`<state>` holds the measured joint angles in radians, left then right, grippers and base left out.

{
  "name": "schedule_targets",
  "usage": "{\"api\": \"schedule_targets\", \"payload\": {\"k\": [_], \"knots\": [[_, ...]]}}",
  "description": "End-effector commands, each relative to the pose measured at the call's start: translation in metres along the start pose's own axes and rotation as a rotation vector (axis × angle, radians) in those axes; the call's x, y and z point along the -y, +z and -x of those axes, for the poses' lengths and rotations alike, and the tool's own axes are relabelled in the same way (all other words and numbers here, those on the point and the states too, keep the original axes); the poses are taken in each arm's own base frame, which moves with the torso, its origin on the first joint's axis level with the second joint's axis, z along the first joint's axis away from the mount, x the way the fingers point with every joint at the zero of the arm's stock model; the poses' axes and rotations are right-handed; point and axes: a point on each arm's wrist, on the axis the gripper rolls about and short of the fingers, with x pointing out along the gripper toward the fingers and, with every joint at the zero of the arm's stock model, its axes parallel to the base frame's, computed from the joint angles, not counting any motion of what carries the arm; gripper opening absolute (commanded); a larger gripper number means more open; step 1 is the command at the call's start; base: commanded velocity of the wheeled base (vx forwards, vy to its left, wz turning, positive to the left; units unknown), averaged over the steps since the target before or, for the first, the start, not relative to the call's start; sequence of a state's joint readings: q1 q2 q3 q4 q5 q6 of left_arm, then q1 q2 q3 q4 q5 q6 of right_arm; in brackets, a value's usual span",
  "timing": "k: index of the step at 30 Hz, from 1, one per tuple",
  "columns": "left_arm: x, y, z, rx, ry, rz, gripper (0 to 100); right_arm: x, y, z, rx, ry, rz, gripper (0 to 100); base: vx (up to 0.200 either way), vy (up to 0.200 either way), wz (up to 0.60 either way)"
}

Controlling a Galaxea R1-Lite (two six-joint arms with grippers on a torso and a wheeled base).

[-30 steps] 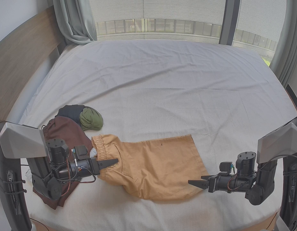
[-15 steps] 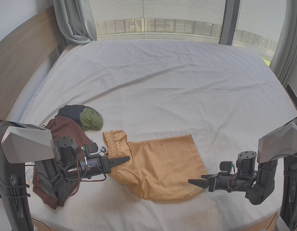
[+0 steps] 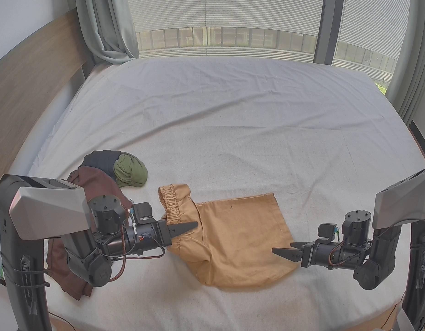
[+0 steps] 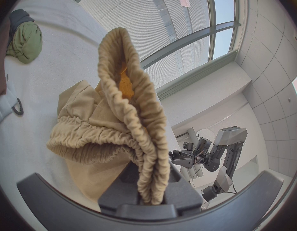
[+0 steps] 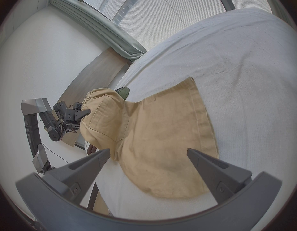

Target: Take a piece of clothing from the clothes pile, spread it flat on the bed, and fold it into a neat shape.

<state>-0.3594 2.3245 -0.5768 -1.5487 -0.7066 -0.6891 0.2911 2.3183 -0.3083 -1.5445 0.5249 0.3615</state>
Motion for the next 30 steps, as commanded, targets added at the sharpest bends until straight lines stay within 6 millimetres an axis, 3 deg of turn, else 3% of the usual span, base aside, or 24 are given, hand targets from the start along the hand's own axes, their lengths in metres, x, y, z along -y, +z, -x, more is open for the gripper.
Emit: {"api": "schedule_targets", "payload": {"k": [1,10,20,30], "knots": [[0.000,-0.004,-0.010,-0.014,-0.018,-0.002,0,0.004,0.006,0.002,0.028,-0.008,-0.009,100,0.000,0.000,0.00],[0.002,-0.017,-0.030,-0.057,-0.052,0.002,0,0.007,0.019,0.007,0.081,-0.017,-0.050,100,0.000,0.000,0.00],[0.014,-0.013,-0.047,-0.052,-0.108,0.030,0,0.011,0.022,0.007,0.097,-0.026,-0.052,100,0.000,0.000,0.00],[0.023,-0.023,-0.068,-0.089,-0.153,0.092,0,0.019,0.030,0.008,0.137,-0.057,-0.050,100,0.000,0.000,0.00]]}}
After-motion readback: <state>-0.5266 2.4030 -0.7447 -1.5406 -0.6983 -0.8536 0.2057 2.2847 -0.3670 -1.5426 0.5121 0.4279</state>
